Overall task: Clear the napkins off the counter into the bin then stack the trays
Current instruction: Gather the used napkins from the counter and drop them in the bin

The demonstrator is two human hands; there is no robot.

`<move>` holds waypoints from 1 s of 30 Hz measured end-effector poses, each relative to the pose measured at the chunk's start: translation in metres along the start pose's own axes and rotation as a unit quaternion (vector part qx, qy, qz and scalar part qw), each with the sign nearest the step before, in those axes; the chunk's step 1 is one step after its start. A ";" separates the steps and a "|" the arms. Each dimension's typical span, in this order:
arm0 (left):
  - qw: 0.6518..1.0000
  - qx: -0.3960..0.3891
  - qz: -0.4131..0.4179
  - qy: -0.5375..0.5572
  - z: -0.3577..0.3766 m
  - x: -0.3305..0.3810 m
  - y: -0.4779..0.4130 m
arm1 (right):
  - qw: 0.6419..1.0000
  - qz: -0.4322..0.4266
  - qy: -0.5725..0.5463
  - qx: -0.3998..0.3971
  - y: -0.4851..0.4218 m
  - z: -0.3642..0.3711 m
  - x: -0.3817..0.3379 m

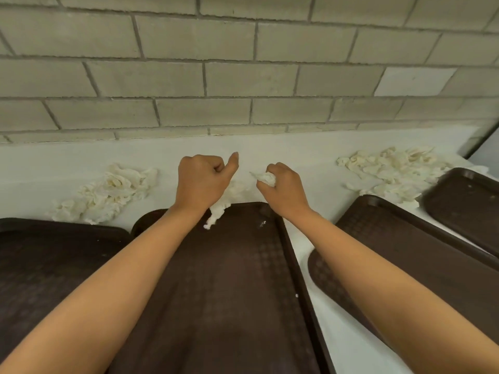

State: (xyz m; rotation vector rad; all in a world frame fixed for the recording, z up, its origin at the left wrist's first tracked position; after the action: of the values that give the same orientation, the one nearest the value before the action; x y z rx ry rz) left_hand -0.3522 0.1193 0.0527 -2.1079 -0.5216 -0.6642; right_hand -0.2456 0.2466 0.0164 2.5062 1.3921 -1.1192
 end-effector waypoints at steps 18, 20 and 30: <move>0.959 0.119 -0.209 0.148 0.023 0.128 0.110 | 0.997 -0.062 -0.049 -0.008 0.138 -0.103 0.028; 0.959 0.117 -0.214 0.144 0.024 0.143 0.127 | 0.996 -0.068 -0.048 -0.016 0.156 -0.110 0.028; 0.952 0.094 -0.242 0.160 0.027 0.192 0.206 | 0.998 -0.053 -0.042 -0.013 0.244 -0.148 0.032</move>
State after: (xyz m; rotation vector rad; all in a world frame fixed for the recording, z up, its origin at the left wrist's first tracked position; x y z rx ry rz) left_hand -0.0779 0.0509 0.0353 -1.6539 -0.8901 -1.1613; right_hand 0.0334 0.1818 0.0382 2.3641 1.5214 -1.2018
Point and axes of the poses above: each hand's wrist, its own y-axis away from the middle knuckle, its own z-axis out of the palm, x = y × z, the point moved 5 cm from there along -y, towards the middle knuckle, and after that the axes turned 4 degrees about -x, right-handed, at the moved point
